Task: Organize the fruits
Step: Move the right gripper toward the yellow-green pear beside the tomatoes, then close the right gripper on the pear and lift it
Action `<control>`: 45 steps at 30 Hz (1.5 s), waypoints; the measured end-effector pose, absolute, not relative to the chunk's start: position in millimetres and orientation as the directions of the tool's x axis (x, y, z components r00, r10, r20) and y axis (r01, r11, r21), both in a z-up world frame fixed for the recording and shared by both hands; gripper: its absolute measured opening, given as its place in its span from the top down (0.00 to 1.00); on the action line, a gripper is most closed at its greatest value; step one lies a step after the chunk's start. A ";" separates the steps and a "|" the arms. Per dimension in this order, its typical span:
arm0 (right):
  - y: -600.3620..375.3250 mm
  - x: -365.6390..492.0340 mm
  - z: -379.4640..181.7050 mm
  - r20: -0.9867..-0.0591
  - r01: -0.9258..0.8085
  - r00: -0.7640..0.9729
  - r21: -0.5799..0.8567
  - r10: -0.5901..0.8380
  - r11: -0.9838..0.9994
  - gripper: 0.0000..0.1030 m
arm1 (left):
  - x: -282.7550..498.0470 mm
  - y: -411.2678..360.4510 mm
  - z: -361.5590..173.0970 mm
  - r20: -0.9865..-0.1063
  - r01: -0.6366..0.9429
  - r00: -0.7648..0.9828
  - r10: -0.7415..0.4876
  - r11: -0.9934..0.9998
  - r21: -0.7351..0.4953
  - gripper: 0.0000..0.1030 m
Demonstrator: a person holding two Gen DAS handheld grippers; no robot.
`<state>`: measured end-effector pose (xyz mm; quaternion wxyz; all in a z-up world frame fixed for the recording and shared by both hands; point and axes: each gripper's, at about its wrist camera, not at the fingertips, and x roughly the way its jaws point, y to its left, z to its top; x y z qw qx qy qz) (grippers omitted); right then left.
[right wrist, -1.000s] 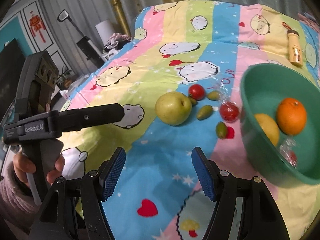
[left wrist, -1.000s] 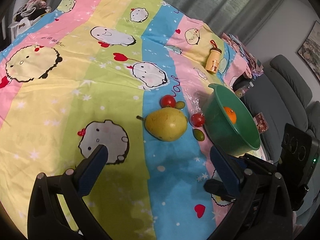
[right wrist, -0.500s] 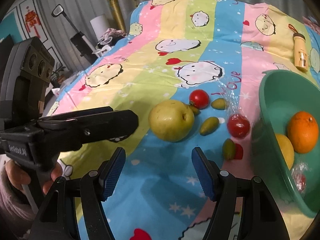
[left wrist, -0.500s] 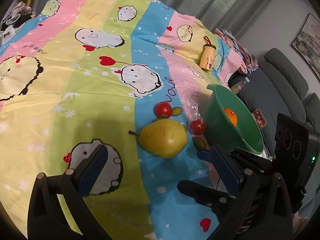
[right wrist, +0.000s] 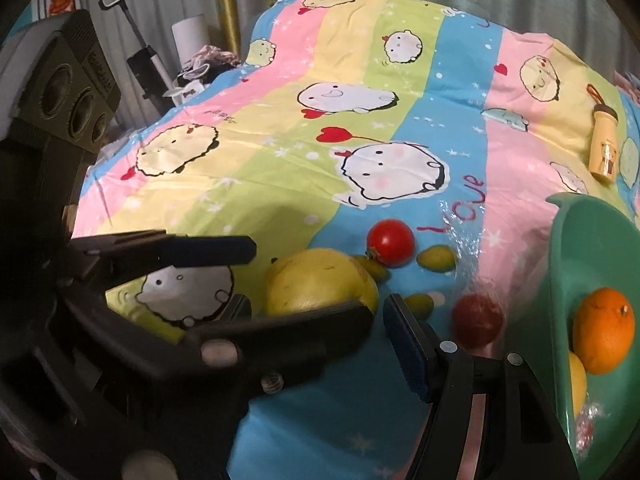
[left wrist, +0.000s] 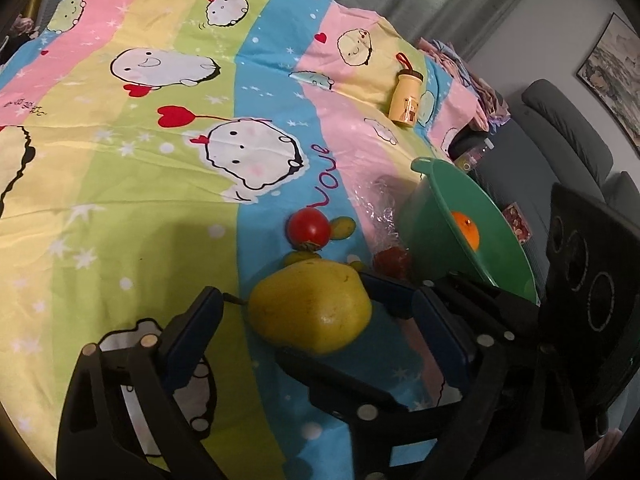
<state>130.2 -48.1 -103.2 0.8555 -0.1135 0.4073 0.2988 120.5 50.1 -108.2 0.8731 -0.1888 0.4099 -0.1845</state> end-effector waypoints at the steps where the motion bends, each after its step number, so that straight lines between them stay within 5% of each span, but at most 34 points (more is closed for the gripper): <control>1: -47.4 131.1 -104.2 -0.766 -0.608 0.484 0.054 0.423 0.792 0.33 | 121.2 50.2 -109.3 -0.648 0.166 0.592 -0.480 0.859 -0.484 0.17; 13: -43.7 131.9 -109.9 -0.766 -0.623 0.469 0.066 0.440 0.779 0.35 | 124.3 52.0 -117.0 -0.659 0.150 0.585 -0.472 0.862 -0.485 0.33; 45: -66.9 113.6 -73.8 -0.662 -0.632 0.510 0.145 0.550 0.761 0.40 | 95.8 39.1 -75.1 -0.610 0.168 0.666 -0.429 0.883 -0.438 0.34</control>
